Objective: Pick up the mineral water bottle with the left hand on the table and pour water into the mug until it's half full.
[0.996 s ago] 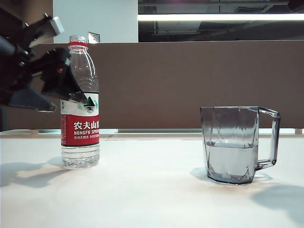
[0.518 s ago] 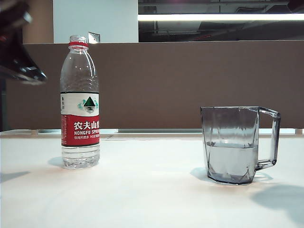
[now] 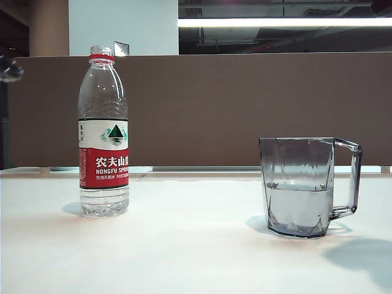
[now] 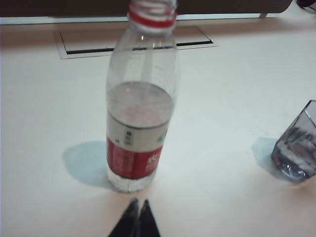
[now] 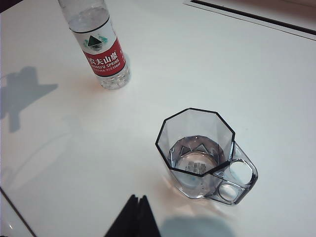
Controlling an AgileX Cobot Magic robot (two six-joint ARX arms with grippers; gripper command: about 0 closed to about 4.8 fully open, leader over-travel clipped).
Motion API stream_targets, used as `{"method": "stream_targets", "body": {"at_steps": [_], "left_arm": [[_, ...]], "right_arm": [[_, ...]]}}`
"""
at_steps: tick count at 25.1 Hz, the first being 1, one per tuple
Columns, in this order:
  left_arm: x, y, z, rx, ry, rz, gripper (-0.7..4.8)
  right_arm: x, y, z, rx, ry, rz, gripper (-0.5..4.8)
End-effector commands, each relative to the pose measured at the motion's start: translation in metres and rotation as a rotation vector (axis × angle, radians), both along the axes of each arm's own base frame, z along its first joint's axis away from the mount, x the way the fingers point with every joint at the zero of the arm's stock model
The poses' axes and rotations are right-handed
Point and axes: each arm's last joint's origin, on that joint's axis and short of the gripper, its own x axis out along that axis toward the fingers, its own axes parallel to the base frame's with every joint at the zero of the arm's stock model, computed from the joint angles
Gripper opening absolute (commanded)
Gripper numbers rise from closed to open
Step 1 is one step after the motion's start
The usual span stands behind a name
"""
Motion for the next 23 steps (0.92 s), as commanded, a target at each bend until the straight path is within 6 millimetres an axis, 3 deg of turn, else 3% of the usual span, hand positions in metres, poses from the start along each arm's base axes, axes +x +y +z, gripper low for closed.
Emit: {"method": "stream_targets", "body": {"at_steps": [1,5,12,23], "left_arm": [[-0.004,0.002,-0.001,-0.035,-0.048,0.000,-0.06],[-0.002,0.003,-0.012,-0.070,-0.171,0.011,-0.06],[-0.002,0.030,-0.032,-0.050,-0.240,0.232,-0.06],[-0.011,0.046,-0.061,0.000,-0.336,0.376,-0.06]], "right_arm": [[0.000,0.000,0.004,0.014,-0.019,-0.001,-0.08],[0.000,0.000,0.003,0.014,-0.018,-0.001,-0.08],[0.000,0.000,0.003,0.014,-0.019,-0.001,-0.08],[0.000,0.000,0.003,0.014,-0.019,-0.001,-0.08]]}}
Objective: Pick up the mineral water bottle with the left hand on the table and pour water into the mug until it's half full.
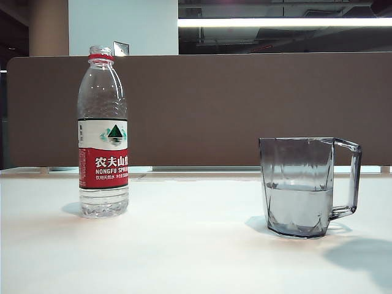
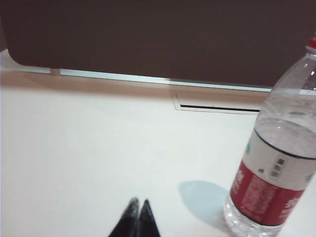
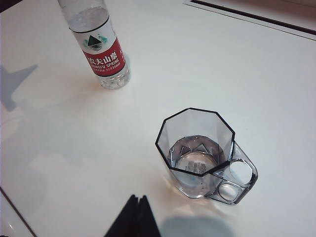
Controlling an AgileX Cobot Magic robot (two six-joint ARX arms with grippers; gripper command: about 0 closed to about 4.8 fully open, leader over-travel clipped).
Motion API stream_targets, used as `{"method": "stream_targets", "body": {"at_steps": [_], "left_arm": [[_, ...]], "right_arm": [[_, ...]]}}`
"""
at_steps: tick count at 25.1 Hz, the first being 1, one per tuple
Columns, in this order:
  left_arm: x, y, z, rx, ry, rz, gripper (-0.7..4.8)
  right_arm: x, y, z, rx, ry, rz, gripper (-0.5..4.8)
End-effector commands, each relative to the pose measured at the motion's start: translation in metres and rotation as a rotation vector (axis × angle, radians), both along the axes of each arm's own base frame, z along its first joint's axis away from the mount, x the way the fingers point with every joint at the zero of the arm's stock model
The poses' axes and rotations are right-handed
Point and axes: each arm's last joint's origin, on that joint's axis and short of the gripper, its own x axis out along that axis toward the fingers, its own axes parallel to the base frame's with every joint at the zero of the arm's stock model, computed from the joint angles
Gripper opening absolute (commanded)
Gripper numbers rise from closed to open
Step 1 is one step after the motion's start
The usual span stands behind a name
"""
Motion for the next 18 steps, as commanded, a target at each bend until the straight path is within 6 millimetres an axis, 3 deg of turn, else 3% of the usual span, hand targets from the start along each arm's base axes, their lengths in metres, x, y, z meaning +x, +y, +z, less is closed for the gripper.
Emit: {"method": "stream_targets", "body": {"at_steps": [1,18], "left_arm": [[-0.0018,0.0011,0.0031,0.078,-0.050,0.008,-0.06],[-0.0017,0.0009,0.0029,0.121,-0.054,0.007,-0.05]], "right_arm": [[0.0002,0.0001,0.0036,0.014,-0.019,-0.001,-0.08],[0.0000,0.0000,0.0036,0.015,-0.020,-0.001,-0.08]]}}
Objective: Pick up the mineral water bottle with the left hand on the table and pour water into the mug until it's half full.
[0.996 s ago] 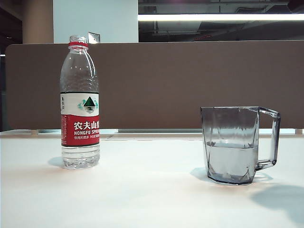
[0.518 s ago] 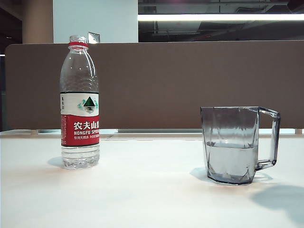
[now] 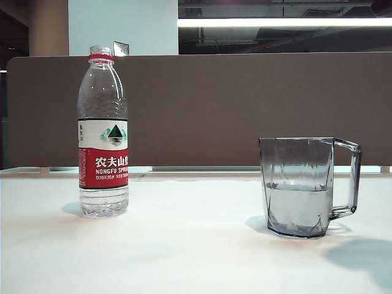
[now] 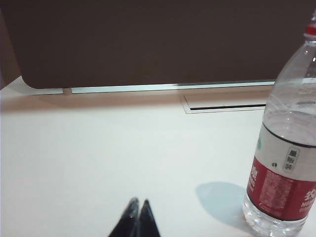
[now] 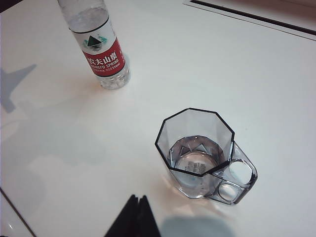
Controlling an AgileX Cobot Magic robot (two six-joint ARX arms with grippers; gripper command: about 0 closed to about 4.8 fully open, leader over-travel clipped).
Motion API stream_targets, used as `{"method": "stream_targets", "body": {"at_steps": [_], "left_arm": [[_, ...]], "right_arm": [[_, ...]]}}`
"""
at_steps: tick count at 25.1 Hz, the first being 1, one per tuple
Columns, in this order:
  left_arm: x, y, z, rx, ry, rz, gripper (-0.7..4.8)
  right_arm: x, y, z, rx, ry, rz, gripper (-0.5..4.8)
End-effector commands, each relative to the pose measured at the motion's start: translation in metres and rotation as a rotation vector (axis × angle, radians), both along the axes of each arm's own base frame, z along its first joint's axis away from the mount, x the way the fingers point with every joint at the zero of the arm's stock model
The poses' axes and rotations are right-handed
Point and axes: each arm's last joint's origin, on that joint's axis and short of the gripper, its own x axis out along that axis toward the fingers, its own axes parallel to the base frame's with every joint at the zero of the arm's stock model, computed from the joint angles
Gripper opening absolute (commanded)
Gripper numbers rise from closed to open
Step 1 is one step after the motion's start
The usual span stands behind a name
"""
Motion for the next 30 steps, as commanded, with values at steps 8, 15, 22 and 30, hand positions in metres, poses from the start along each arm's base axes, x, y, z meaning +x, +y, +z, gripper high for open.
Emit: {"method": "stream_targets", "body": {"at_steps": [8,15,22,30], "left_arm": [[0.000,0.000,0.002,-0.007,-0.014,-0.001,-0.05],[0.000,0.000,0.002,-0.007,-0.014,-0.001,-0.05],[0.000,0.000,0.002,-0.007,-0.014,-0.001,-0.05],[0.000,0.000,0.002,-0.007,-0.014,-0.001,-0.05]], "right_arm": [[0.000,0.000,0.004,0.014,-0.019,-0.001,-0.08],[0.003,0.000,0.001,0.007,-0.064,-0.058,-0.08],[0.013,-0.018,-0.030,0.135,-0.383,-0.422,-0.08],[0.014,-0.044,-0.082,0.139,-0.484,-0.666,-0.08]]}}
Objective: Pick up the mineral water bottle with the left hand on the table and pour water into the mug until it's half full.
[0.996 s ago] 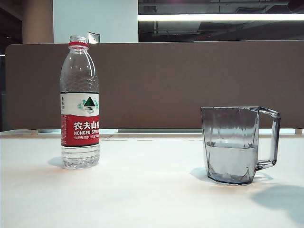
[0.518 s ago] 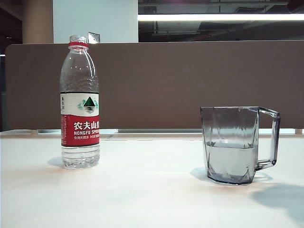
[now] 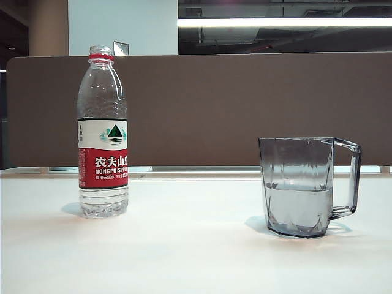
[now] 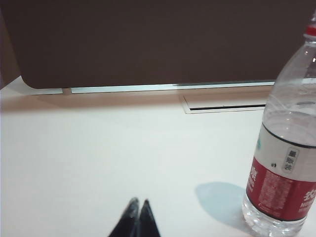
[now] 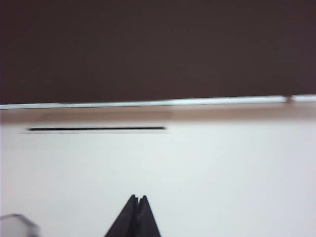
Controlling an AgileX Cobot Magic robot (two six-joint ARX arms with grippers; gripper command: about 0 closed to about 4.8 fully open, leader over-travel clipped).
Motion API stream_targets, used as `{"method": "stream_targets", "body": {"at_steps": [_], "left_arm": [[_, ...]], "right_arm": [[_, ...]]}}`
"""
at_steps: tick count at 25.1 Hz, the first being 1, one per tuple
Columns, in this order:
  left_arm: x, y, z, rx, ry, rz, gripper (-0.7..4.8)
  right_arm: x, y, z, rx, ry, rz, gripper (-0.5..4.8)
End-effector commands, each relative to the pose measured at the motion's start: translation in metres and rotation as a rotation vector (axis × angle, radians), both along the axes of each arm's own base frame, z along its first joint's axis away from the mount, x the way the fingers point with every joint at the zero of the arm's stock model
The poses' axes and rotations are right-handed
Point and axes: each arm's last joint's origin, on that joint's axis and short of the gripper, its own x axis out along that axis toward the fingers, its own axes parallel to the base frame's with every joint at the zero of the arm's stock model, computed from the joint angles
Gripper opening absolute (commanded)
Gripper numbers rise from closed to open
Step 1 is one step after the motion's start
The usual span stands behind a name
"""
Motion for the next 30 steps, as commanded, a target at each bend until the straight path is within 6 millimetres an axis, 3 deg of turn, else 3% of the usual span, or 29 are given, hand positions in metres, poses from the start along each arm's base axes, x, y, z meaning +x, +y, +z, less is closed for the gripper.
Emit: {"method": "stream_targets", "body": {"at_steps": [1,14,30], "left_arm": [[0.000,0.000,0.002,-0.005,-0.014,-0.002,-0.05],[0.000,0.000,0.002,-0.005,-0.014,-0.002,-0.05],[0.000,0.000,0.002,-0.005,-0.014,-0.002,-0.05]], "right_arm": [[0.001,-0.008,-0.011,0.003,-0.019,-0.068,-0.08],[0.005,-0.016,-0.039,0.004,-0.046,-0.071,-0.08],[0.006,-0.020,-0.039,0.001,-0.050,-0.073,-0.08]]}}
